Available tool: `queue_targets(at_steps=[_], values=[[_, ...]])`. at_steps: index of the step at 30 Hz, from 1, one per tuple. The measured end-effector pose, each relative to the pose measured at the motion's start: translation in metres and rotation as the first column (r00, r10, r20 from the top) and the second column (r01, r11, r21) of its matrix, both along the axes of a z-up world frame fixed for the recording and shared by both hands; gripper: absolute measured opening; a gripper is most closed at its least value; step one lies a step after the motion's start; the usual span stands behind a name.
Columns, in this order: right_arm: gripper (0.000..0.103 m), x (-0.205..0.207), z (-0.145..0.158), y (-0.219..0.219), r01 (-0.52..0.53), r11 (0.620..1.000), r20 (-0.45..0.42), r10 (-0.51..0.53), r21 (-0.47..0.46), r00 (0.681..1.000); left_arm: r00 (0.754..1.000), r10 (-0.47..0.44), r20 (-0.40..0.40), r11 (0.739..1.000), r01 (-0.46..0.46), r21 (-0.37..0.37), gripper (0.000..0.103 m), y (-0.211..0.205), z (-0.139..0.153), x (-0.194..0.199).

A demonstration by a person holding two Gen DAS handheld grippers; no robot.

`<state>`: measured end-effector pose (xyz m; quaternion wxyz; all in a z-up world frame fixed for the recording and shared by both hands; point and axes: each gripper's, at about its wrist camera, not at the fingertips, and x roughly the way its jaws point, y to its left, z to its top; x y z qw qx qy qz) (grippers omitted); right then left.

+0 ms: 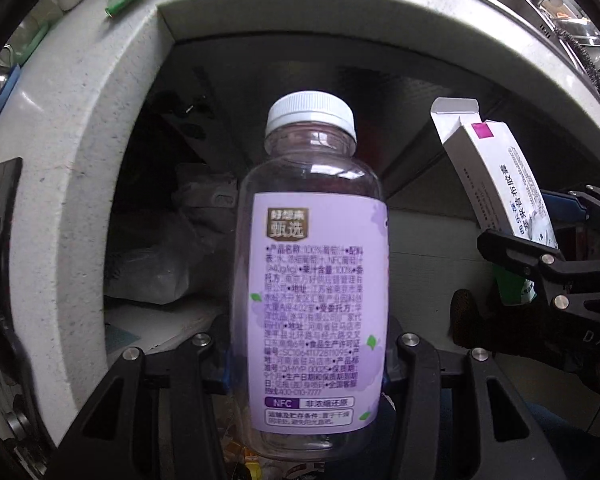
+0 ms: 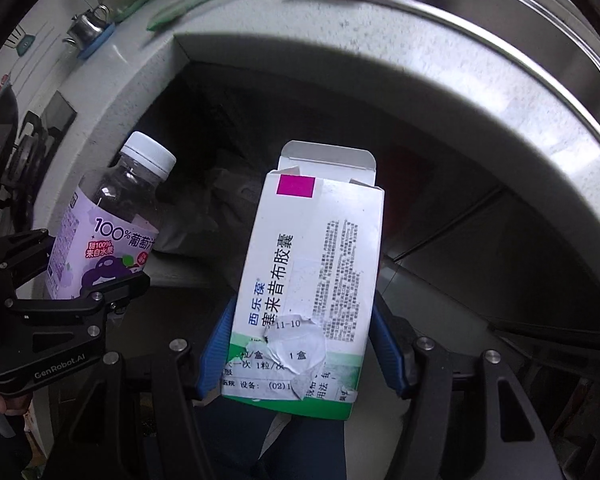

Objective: Collect trash
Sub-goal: 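Lift the bottle and box and carry both down over the red bin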

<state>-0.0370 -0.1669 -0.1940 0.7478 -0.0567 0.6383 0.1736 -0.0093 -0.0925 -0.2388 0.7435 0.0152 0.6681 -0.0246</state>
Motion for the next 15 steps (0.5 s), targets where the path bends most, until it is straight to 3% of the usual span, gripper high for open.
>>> queue_targets(at_steps=[8,15], values=[[0.061,0.023,-0.113,0.002,0.034,0.999,-0.079,-0.036,-0.035,0.996,0.995,0.039,-0.095,0.999,-0.042,-0.025,0.047,0.013,-0.124,0.02],[0.061,0.033,-0.215,-0.01,0.044,0.996,-0.139,-0.054,-0.075,0.989,0.987,0.004,-0.158,0.999,-0.011,-0.044,0.047,0.005,-0.24,0.031]])
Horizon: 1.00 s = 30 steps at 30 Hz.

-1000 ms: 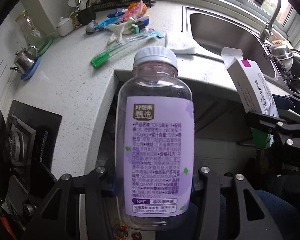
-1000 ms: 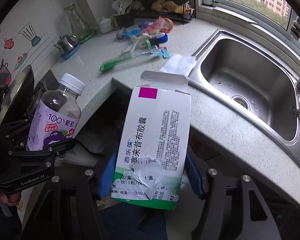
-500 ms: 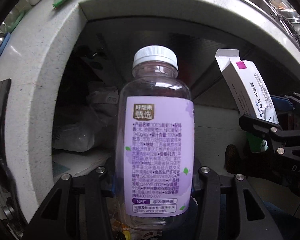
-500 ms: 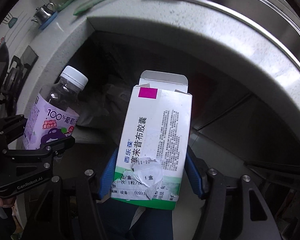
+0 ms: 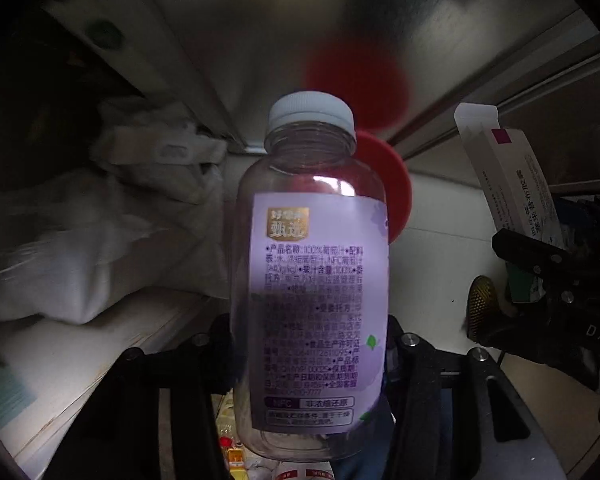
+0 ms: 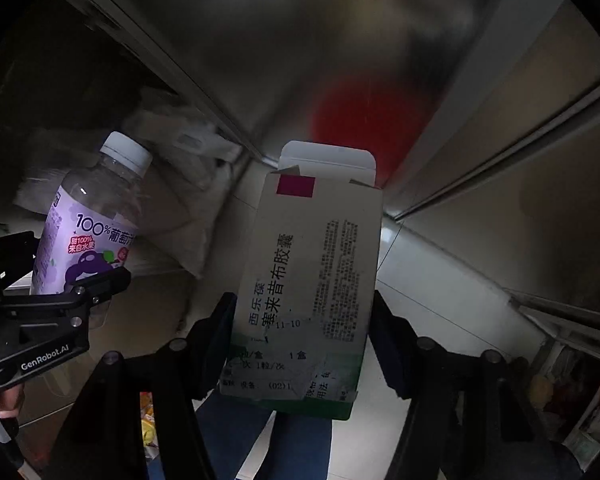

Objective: Collect trash
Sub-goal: 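Lift the bottle and box and carry both down over the red bin, then open both tools to drop the bottle and box into the red bin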

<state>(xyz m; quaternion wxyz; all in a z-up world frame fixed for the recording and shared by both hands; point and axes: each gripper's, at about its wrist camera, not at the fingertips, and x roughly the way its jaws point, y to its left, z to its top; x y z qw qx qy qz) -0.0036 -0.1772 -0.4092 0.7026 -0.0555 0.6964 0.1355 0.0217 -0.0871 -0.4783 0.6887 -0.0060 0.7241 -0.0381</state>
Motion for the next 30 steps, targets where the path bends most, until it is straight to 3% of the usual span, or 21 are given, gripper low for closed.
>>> queue_targets(at_steps=[6,13,17,27,30], values=[[0.061,0.003,-0.076,-0.001,-0.02,1.0,-0.027,0.02,-0.011,0.999,0.998,-0.022,-0.054,1.0,0.021,-0.013,0.047,-0.012,-0.09,0.005],[0.061,0.019,-0.136,-0.005,-0.01,1.0,-0.053,0.01,-0.017,0.999,0.996,-0.015,-0.088,0.999,0.012,-0.029,0.047,-0.027,-0.146,0.019],[0.061,0.022,-0.154,-0.01,-0.002,1.0,-0.074,0.001,-0.012,0.997,0.995,-0.04,-0.088,0.999,0.037,-0.037,0.047,-0.035,-0.158,0.024],[0.062,0.024,-0.152,-0.025,-0.017,1.0,-0.057,0.017,0.001,0.998,0.997,-0.046,-0.066,0.998,0.043,-0.042,0.047,-0.041,-0.152,0.034],[0.062,0.027,-0.165,-0.016,-0.03,1.0,-0.065,0.03,0.008,0.997,0.997,-0.051,-0.065,0.998,0.049,-0.037,0.047,-0.04,-0.157,0.038]])
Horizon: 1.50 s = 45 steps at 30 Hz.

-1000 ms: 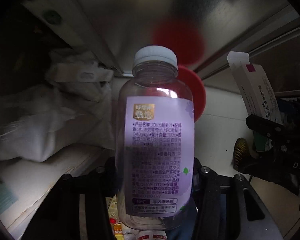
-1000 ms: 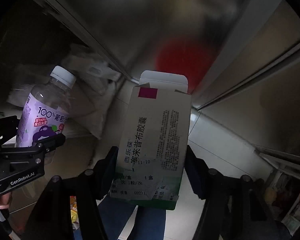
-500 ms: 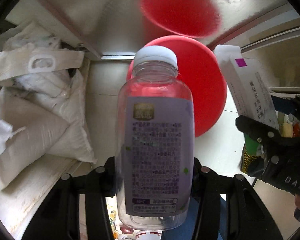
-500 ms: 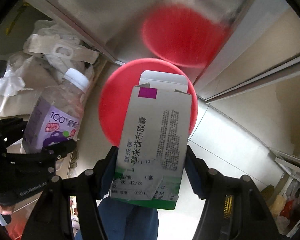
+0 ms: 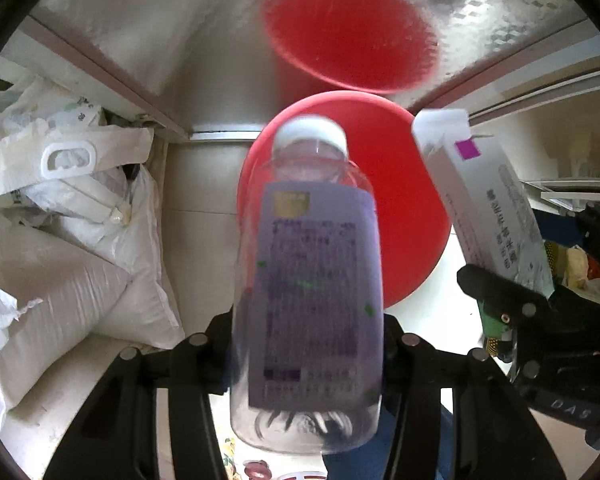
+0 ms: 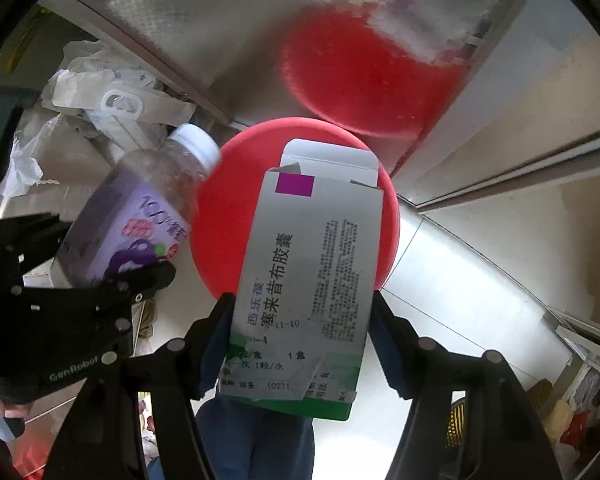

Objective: Collect trash
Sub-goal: 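Open both tools to drop the bottle and box into the red bin, then raise both tools back up to the counter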

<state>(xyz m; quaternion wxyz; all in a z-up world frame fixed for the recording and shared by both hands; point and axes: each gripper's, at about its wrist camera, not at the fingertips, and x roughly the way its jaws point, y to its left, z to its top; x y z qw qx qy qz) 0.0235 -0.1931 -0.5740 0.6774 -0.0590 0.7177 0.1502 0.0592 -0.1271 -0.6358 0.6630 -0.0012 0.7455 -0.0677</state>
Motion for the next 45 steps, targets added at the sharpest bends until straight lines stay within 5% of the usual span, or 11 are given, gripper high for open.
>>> queue_targets(at_steps=[9,20,35,45], values=[[0.067,0.0,-0.001,-0.004,0.001,1.0,-0.005,-0.001,0.008,1.0,1.0,0.019,-0.002,1.0,-0.019,-0.013,0.063,-0.001,0.001,0.002],[0.07,-0.006,0.043,-0.008,0.02,1.0,0.041,-0.019,-0.02,0.999,0.999,0.002,0.042,1.0,-0.002,-0.015,0.064,0.015,0.05,-0.007],[0.071,-0.023,0.238,0.011,0.034,0.999,0.2,-0.031,-0.013,0.979,0.973,0.107,0.204,0.994,-0.099,-0.047,0.071,0.057,0.261,-0.042],[0.077,-0.028,0.397,0.021,0.009,1.0,0.334,-0.016,0.024,0.943,0.905,0.204,0.373,0.979,-0.188,-0.08,0.078,0.072,0.422,-0.06]])
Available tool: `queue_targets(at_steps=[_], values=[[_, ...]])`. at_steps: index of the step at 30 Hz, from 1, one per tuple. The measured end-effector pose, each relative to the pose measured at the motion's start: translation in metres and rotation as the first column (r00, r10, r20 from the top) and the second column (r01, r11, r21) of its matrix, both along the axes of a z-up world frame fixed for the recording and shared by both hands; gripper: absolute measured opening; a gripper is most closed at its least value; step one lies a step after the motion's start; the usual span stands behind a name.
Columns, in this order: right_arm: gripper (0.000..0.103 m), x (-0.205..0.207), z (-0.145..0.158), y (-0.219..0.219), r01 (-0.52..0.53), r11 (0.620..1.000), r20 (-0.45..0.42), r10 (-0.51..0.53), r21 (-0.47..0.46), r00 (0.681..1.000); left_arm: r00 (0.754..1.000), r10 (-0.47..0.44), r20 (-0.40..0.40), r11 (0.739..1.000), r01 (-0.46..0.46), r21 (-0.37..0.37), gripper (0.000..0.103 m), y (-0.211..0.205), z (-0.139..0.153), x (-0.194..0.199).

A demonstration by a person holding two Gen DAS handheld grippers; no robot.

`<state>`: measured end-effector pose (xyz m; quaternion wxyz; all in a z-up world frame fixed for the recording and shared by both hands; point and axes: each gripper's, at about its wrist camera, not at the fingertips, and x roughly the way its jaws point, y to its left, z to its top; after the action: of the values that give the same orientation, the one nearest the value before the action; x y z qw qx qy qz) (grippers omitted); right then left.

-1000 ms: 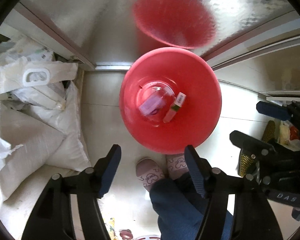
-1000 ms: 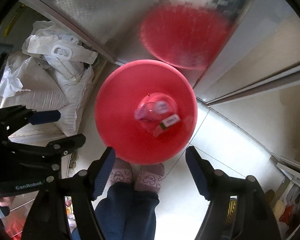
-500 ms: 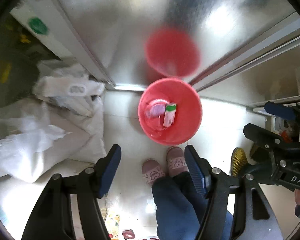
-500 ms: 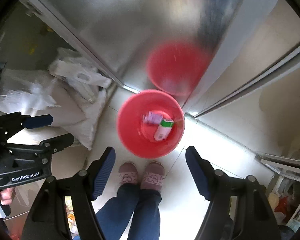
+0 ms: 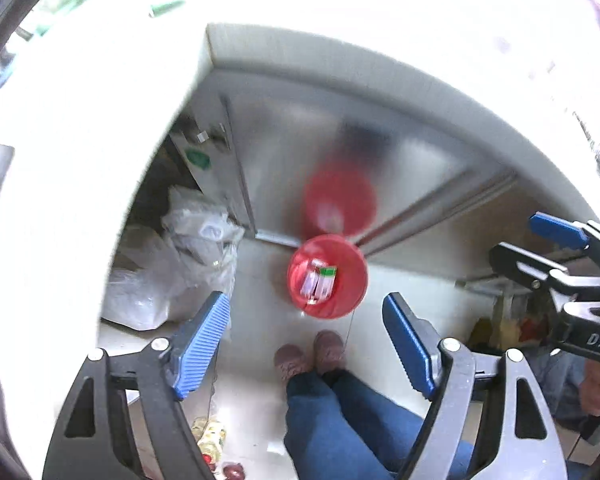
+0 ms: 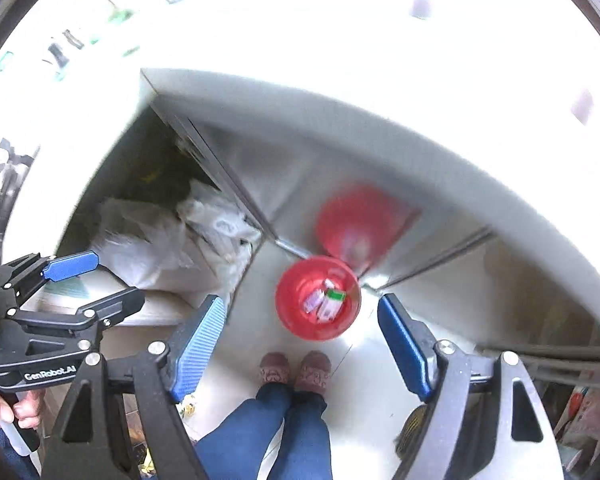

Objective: Collect trash
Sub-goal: 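Raise both tools back up to the counter, then grasp the white wipe with the right tool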

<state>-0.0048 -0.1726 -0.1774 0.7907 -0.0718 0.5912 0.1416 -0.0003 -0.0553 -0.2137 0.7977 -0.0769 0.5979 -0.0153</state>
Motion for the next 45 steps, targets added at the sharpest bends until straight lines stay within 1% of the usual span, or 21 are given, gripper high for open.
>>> queue_targets(at_steps=[2,4,7,9,12,14,15,16,18,20,21,22,25,31,34,39,42,45], values=[[0.077,0.0,0.02,-0.002,-0.012,1.0,0.028,0.012,0.009,1.0,1.0,0.018,0.017,1.0,-0.017,-0.005,0.081,0.001,0.02,0.0],[0.077,0.0,0.037,-0.003,-0.009,1.0,0.04,0.008,0.003,0.999,1.0,0.022,0.02,1.0,-0.022,0.015,0.083,-0.002,0.038,0.001],[0.077,0.0,0.063,0.003,-0.009,1.0,0.079,0.008,0.015,0.997,0.997,0.027,0.079,0.998,-0.03,0.048,0.083,-0.008,0.067,0.001],[0.077,0.0,0.077,0.003,-0.013,1.0,0.116,0.01,0.025,0.993,0.992,0.032,0.12,0.998,-0.038,0.053,0.083,-0.009,0.085,0.002],[0.078,0.003,0.091,0.0,-0.023,0.998,0.155,0.014,0.058,0.988,0.983,0.021,0.182,0.997,-0.035,0.071,0.085,-0.013,0.106,0.006],[0.085,0.006,0.099,0.001,-0.038,0.997,0.175,0.025,0.068,0.984,0.978,0.006,0.209,0.993,-0.029,0.11,0.086,-0.017,0.12,0.008],[0.085,0.007,0.102,0.0,-0.043,0.996,0.186,0.028,0.073,0.982,0.976,0.002,0.218,0.992,-0.029,0.123,0.087,-0.019,0.129,0.011],[0.085,0.009,0.106,0.001,-0.044,0.996,0.197,0.028,0.078,0.98,0.973,-0.002,0.23,0.991,-0.028,0.127,0.09,-0.018,0.139,0.012],[0.089,0.012,0.113,-0.002,-0.049,0.995,0.21,0.029,0.09,0.977,0.969,-0.005,0.248,0.992,-0.026,0.123,0.092,-0.019,0.149,0.015],[0.09,0.017,0.123,-0.003,-0.045,0.994,0.218,0.023,0.096,0.976,0.964,-0.002,0.265,0.992,-0.032,0.124,0.093,-0.016,0.16,0.019],[0.09,0.018,0.126,-0.004,-0.044,0.994,0.221,0.021,0.101,0.975,0.963,-0.004,0.271,0.991,-0.033,0.13,0.1,-0.016,0.163,0.022],[0.09,0.021,0.127,-0.004,-0.044,0.994,0.225,0.02,0.103,0.974,0.962,-0.004,0.275,0.989,-0.036,0.14,0.103,-0.015,0.165,0.024],[0.096,0.03,0.132,0.0,-0.045,0.994,0.232,0.02,0.102,0.973,0.959,-0.006,0.282,0.985,-0.043,0.168,0.103,-0.011,0.167,0.034],[0.097,0.056,0.13,0.003,-0.029,0.993,0.218,0.003,0.113,0.976,0.964,-0.024,0.265,0.982,-0.027,0.188,0.103,0.001,0.163,0.064],[0.102,0.073,0.124,0.008,-0.025,0.993,0.189,0.003,0.115,0.982,0.97,-0.048,0.238,0.983,0.003,0.186,0.103,0.007,0.154,0.086],[0.102,0.107,0.115,0.019,-0.011,0.996,0.142,-0.002,0.092,0.99,0.974,-0.1,0.203,0.979,0.06,0.192,0.103,0.018,0.145,0.13],[0.102,0.13,0.109,0.018,0.035,0.996,0.113,-0.045,0.086,0.993,0.974,-0.125,0.188,0.978,0.089,0.189,0.103,0.026,0.141,0.158],[0.102,0.152,0.102,0.014,0.089,0.991,0.071,-0.096,0.095,0.993,0.976,-0.145,0.164,0.979,0.117,0.165,0.103,0.035,0.134,0.184]])
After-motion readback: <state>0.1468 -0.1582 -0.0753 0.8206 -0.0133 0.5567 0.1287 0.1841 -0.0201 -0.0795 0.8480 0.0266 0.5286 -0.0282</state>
